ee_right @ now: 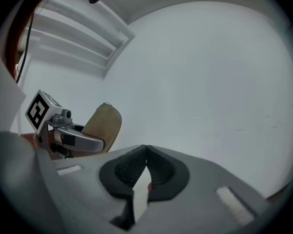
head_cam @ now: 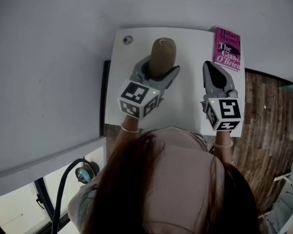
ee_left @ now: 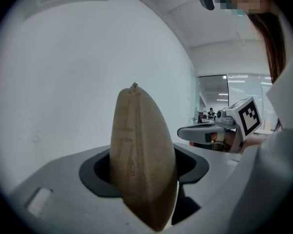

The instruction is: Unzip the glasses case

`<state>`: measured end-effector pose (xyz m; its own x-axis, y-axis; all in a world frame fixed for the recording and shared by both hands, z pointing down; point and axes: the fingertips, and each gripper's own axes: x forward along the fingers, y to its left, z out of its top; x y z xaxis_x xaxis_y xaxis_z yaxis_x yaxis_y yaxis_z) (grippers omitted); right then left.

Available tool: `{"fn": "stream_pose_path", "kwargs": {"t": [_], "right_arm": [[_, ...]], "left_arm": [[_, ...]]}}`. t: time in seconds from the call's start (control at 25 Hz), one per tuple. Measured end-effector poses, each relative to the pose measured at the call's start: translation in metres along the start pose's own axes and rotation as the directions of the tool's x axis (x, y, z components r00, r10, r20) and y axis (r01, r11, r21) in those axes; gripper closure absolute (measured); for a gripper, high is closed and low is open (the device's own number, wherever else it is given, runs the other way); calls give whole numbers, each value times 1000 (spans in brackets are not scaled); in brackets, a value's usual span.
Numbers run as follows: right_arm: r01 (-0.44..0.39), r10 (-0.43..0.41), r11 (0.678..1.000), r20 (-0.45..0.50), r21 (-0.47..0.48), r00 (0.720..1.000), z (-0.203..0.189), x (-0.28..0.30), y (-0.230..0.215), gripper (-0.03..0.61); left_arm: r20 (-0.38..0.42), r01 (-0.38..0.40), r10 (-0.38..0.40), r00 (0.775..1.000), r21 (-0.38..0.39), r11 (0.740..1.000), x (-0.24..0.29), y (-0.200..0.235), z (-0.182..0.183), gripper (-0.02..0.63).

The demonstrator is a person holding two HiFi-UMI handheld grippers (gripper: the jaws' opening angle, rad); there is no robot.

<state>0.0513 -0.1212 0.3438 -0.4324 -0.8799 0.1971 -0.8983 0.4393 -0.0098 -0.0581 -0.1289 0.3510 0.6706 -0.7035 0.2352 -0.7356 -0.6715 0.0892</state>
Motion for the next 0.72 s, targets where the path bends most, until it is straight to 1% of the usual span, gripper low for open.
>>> {"fn": "stream_pose_path", "kwargs": {"t": [0.08, 0.12, 0.24, 0.52, 0.72], "right_arm": [[-1, 1, 999, -5, 39, 1000, -1, -1, -1, 575], [-2, 2, 999, -4, 41, 1000, -1, -1, -1, 575], [-15, 15, 1000, 1, 15, 1000, 0, 0, 2, 575], [-47, 47, 999, -15, 7, 999, -2, 2, 7, 575], [-91, 91, 996, 10, 18, 996, 3, 1, 11, 575]], "left_arm": [[-1, 2, -2, 1000, 2, 1000, 0, 2, 0, 325], [-2, 3, -3, 1000, 2, 1000, 1, 2, -1, 325], [-8, 7, -7, 1000, 6, 1000, 3, 3, -1, 325], [-37, 37, -36, 999, 31, 999, 10, -1, -7, 325], [-77, 64, -59, 995, 60, 996, 12, -6, -13, 325]]}}
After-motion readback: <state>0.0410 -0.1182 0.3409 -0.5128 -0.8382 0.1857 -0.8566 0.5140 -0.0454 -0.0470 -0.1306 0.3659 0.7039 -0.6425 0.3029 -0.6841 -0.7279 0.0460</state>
